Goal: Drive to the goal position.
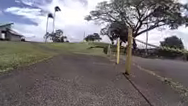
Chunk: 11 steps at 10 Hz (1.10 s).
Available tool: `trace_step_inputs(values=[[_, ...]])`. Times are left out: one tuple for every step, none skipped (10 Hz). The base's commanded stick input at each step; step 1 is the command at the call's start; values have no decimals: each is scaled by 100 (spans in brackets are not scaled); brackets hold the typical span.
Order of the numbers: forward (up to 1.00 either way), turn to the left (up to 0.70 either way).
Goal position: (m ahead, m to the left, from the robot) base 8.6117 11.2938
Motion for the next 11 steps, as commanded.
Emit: trace_step_inputs(values=[[70, 0], [70, 0], [70, 0], [70, 0], [70, 0], [70, 2], [70, 3], [70, 4], [70, 9], [70, 3], [70, 1]])
